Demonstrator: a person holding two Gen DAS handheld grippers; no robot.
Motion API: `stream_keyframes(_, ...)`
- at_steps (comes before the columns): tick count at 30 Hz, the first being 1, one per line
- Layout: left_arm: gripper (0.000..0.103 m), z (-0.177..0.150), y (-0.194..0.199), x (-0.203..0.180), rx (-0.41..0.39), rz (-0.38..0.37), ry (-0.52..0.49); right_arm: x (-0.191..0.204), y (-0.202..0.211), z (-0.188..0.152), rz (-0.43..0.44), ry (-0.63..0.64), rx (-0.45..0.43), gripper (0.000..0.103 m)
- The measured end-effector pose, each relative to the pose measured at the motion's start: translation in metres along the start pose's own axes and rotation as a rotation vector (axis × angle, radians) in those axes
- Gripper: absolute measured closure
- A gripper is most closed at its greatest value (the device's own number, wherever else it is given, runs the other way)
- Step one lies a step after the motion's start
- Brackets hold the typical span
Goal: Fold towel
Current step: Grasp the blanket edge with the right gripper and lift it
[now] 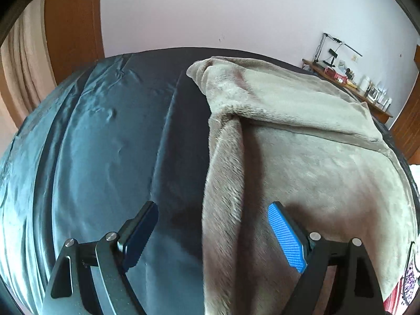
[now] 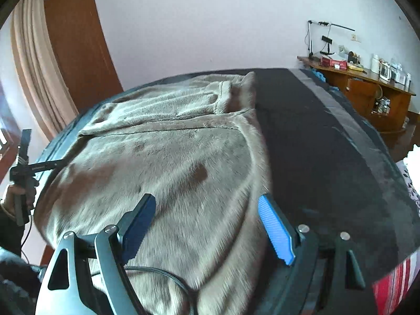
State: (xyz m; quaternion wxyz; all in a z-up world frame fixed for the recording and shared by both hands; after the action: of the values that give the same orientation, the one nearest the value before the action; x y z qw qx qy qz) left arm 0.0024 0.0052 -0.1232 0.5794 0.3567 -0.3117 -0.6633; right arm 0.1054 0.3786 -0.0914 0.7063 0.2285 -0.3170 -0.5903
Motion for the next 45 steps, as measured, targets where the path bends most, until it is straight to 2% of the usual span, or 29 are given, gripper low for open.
stream_keyframes(5, 0.015, -0.006, 0.008, -0.013, -0.007, 0.002, -0.018, -0.003, 0.052, -0.013, -0.021, 0.034, -0.101, 0.019)
stream_keyframes(8, 0.015, -0.01, 0.016, -0.021, -0.024, -0.01, -0.03, -0.003, 0.072, -0.025, -0.005, 0.055, -0.114, 0.019)
stream_keyframes(12, 0.015, -0.014, 0.02, -0.024, -0.031, -0.016, -0.034, 0.003, 0.064, -0.06, -0.014, 0.093, -0.027, 0.02)
stream_keyframes(18, 0.015, -0.025, 0.024, -0.02, -0.034, -0.014, -0.028, 0.014, 0.035, -0.113, 0.049, 0.083, 0.129, 0.019)
stream_keyframes(22, 0.015, -0.033, 0.027, -0.016, -0.035, -0.022, -0.019, 0.005, 0.017, -0.127, 0.074, 0.022, 0.183, 0.019)
stream_keyframes(29, 0.015, -0.046, 0.026, -0.01, -0.024, -0.025, -0.012, 0.014, -0.005, -0.125, 0.259, -0.026, 0.189, 0.02)
stream_keyframes(31, 0.015, -0.047, 0.027, -0.009, -0.027, -0.026, -0.009, 0.017, -0.013, -0.125, 0.287, -0.031, 0.202, 0.028)
stream_keyframes(32, 0.015, -0.048, 0.028, -0.008, -0.03, -0.026, -0.006, 0.018, -0.017, -0.126, 0.299, -0.035, 0.211, 0.045)
stream_keyframes(36, 0.015, -0.049, 0.028, -0.003, -0.028, -0.02, 0.004, 0.022, -0.012, -0.133, 0.345, -0.031, 0.226, 0.08)
stream_keyframes(41, 0.015, -0.053, 0.026, -0.004, -0.018, -0.021, -0.026, 0.035, 0.018, -0.132, 0.377, 0.035, 0.194, 0.084)
stream_keyframes(45, 0.015, -0.057, 0.028, -0.01, -0.016, -0.018, -0.073, 0.053, 0.056, -0.104, 0.475, 0.062, 0.062, 0.084)
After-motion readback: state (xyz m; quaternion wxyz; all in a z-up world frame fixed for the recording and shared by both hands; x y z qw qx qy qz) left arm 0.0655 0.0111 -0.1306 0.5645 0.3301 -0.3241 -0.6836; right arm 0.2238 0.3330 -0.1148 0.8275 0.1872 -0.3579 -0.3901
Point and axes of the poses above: each gripper's, at about its wrist camera, not at the fingertips, and y roughly against the way its jaws point, x to its left, z to its top, the point moved 8 cm from there along -y, roughly the way its jaws point, and after that the axes turned 5 degrees about x, right-handed, at the moved point
